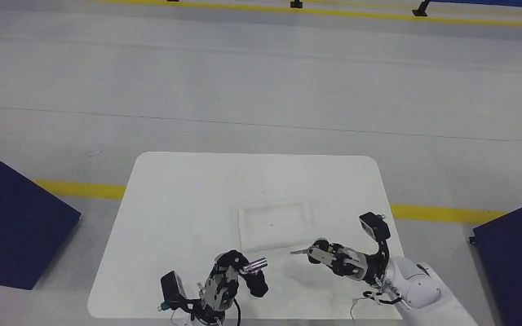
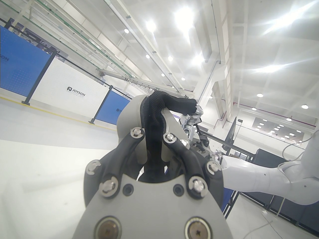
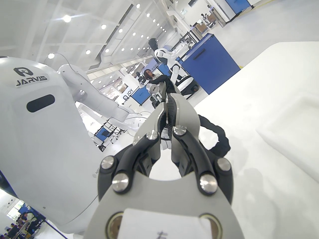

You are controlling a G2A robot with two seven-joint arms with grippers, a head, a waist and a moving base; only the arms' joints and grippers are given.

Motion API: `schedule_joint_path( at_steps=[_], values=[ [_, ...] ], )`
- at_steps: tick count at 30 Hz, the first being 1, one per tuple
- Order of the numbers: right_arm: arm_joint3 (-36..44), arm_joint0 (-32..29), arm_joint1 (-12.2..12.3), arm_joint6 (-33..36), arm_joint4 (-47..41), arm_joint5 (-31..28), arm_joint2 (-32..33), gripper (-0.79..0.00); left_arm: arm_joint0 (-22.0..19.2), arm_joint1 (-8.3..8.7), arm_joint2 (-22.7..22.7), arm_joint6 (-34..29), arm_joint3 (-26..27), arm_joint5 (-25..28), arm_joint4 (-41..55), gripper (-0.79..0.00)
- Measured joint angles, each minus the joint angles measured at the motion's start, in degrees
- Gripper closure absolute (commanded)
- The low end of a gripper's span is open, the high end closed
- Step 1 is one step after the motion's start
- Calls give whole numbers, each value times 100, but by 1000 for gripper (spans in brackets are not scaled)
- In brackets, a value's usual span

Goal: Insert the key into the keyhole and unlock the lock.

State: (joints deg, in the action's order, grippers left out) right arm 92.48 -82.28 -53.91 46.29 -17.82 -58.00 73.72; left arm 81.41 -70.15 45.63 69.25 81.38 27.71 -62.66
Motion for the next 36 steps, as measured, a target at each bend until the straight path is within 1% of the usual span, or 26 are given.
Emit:
schedule_joint_path(
  at_steps=[2,5,12,18,21,29,33,36],
  values=[
    [11,49,23,0,-149,0,-130,0,22,-2,16,-121,79,35,26,0],
    [20,144,66,8,-340,8,-343,0,77,-3,27,-186,168,355,114,0],
    [3,337,173,78,-874,78,-710,0,80,-29,33,-285,88,1026,316,0],
    [23,372,277,332,-1234,333,-895,0,91,-65,45,-529,151,1262,636,0],
    [21,372,281,351,-1251,351,-900,0,85,-74,55,-653,178,1386,682,0],
    [26,369,279,341,-1249,351,-899,0,81,-73,56,-662,179,1395,661,0],
    [216,302,253,7,-1229,748,-900,0,81,-73,56,-662,179,1395,661,0],
    [349,232,249,-83,-1253,1016,-875,0,81,-73,56,-662,179,1395,661,0]
  ],
)
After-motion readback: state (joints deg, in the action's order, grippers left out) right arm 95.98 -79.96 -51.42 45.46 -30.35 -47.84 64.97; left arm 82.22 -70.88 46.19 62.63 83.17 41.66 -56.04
